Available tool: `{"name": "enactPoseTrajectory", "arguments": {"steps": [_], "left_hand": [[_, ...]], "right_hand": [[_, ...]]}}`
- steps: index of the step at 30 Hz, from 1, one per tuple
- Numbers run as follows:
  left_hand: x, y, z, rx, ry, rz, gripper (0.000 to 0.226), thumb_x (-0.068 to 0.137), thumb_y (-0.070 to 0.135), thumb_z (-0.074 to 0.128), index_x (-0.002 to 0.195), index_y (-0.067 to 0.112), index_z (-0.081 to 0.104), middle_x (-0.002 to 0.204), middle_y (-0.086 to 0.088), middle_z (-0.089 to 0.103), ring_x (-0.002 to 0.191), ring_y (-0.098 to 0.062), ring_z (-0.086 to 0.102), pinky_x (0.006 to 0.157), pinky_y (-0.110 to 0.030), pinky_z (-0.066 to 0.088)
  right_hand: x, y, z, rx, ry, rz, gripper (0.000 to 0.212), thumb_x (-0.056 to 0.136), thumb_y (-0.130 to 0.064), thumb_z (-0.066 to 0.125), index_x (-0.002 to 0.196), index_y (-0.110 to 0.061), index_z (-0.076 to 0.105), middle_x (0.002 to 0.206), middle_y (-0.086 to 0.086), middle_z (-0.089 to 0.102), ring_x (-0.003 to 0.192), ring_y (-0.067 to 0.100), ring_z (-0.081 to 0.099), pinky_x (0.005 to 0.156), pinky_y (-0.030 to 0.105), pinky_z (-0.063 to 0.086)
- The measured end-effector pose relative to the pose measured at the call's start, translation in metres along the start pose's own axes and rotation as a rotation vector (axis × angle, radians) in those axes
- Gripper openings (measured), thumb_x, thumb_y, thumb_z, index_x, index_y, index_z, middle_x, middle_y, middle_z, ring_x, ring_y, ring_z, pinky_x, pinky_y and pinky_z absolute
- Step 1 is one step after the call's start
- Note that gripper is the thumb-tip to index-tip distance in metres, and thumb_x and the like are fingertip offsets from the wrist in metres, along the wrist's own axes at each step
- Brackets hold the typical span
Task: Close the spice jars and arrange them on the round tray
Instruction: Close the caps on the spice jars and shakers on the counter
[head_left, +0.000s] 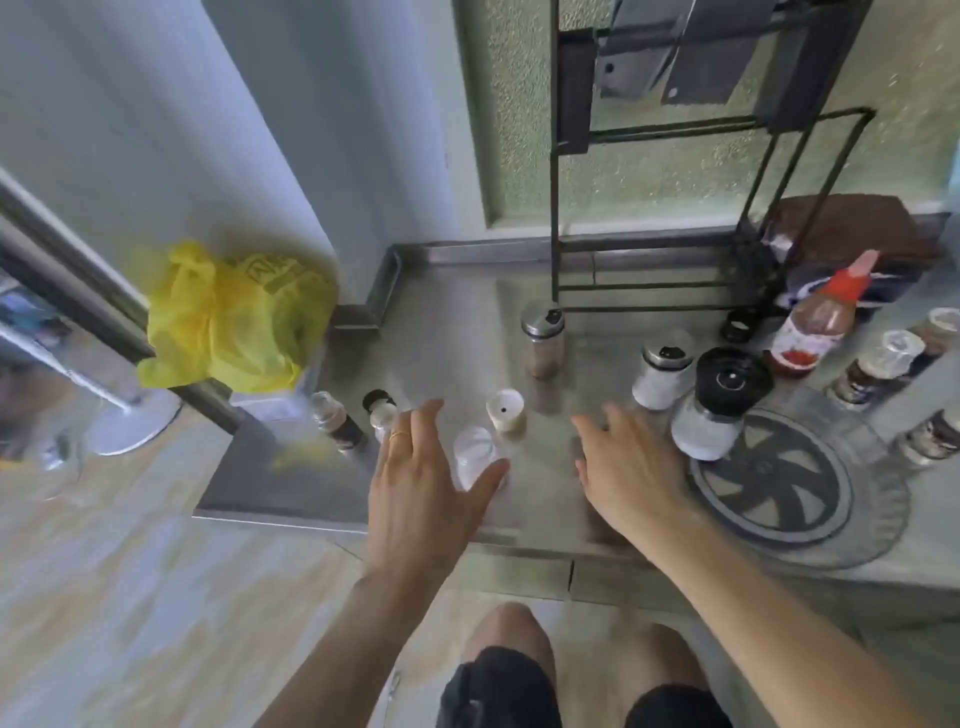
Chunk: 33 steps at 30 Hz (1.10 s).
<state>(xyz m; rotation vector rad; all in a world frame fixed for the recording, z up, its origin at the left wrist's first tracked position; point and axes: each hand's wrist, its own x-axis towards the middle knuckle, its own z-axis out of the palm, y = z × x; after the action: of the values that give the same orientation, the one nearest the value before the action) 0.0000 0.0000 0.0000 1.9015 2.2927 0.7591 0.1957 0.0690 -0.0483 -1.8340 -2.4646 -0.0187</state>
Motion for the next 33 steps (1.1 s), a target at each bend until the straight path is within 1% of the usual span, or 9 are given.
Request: {"name": "enactPoseTrajectory", "arguments": {"steps": [5,8,12,16,20,24,26,29,33], "left_hand": [[-0.009,-0.022,0.041,-0.032,0.037,0.022,0.082,0.076,0.056,0.079,0.138,0.015,0.046,0.129,-0.004,0.063,0.116,-0.026,0.061,0.088,-0.033,0.047],[-0.014,-0.025,0.057,-0.087,0.051,-0.007,0.078,0.078,0.053,0.079,0.137,0.011,0.047,0.128,-0.005,0.064,0.119,-0.027,0.060,0.088,-0.034,0.044],[-0.023,-0.022,0.064,-0.174,0.026,-0.107,0.060,0.082,0.045,0.078,0.121,0.009,0.051,0.117,-0.006,0.068,0.112,-0.031,0.062,0.077,-0.034,0.038],[-0.024,-0.020,0.069,-0.241,-0.012,-0.132,0.056,0.083,0.039,0.078,0.120,0.008,0.051,0.119,-0.009,0.067,0.114,-0.031,0.062,0.084,-0.035,0.043],[-0.022,-0.022,0.073,-0.312,0.006,-0.161,0.058,0.080,0.040,0.080,0.122,0.011,0.052,0.119,-0.004,0.068,0.113,-0.027,0.062,0.079,-0.028,0.037],[-0.024,-0.026,0.081,-0.359,0.041,-0.163,0.063,0.079,0.041,0.080,0.127,0.015,0.049,0.127,0.002,0.067,0.116,-0.024,0.061,0.083,-0.027,0.037],[-0.031,-0.028,0.081,-0.367,0.068,-0.158,0.073,0.079,0.044,0.078,0.136,0.014,0.045,0.135,-0.001,0.062,0.124,-0.024,0.057,0.094,-0.030,0.040],[-0.049,-0.038,0.073,-0.447,0.225,-0.072,0.066,0.082,0.034,0.070,0.139,0.013,0.046,0.134,-0.002,0.057,0.126,-0.021,0.052,0.102,-0.031,0.041],[-0.041,-0.061,0.058,-0.492,0.610,-0.095,0.041,0.081,0.005,0.070,0.115,0.017,0.052,0.108,0.005,0.053,0.101,-0.019,0.053,0.087,-0.032,0.045]], "right_hand": [[0.001,-0.011,0.015,-0.100,0.018,0.031,0.024,0.100,-0.014,0.046,0.120,-0.017,0.060,0.117,0.012,0.056,0.108,0.035,0.056,0.067,0.039,0.035],[-0.001,-0.014,0.021,-0.062,0.031,0.007,0.021,0.098,-0.013,0.052,0.114,-0.014,0.067,0.112,0.014,0.059,0.106,0.038,0.060,0.071,0.038,0.040],[-0.008,-0.011,0.011,0.056,-0.024,-0.020,0.022,0.094,-0.019,0.062,0.115,-0.019,0.070,0.113,0.012,0.058,0.107,0.037,0.063,0.080,0.039,0.050],[-0.013,-0.005,0.001,0.237,-0.073,-0.032,0.036,0.091,-0.016,0.069,0.126,-0.022,0.066,0.123,0.008,0.058,0.113,0.030,0.061,0.083,0.032,0.046],[-0.008,-0.005,0.010,0.625,0.022,0.137,0.050,0.081,-0.018,0.083,0.128,-0.018,0.066,0.128,0.001,0.068,0.118,0.022,0.064,0.100,0.035,0.050],[0.000,-0.015,0.021,1.500,0.102,0.429,0.042,0.080,-0.007,0.085,0.119,-0.008,0.069,0.119,0.010,0.071,0.105,0.022,0.070,0.098,0.038,0.057],[0.002,-0.021,0.013,1.742,0.160,0.453,0.041,0.081,0.002,0.082,0.118,-0.004,0.066,0.118,0.014,0.067,0.107,0.025,0.071,0.097,0.038,0.057],[0.010,-0.032,-0.015,1.803,0.225,0.299,0.040,0.083,0.006,0.077,0.121,-0.004,0.067,0.109,0.010,0.068,0.105,0.024,0.071,0.101,0.041,0.055],[0.036,-0.071,-0.067,1.557,0.178,-0.019,0.024,0.081,-0.004,0.081,0.101,-0.016,0.077,0.092,0.007,0.070,0.091,0.023,0.070,0.100,0.045,0.057]]}}
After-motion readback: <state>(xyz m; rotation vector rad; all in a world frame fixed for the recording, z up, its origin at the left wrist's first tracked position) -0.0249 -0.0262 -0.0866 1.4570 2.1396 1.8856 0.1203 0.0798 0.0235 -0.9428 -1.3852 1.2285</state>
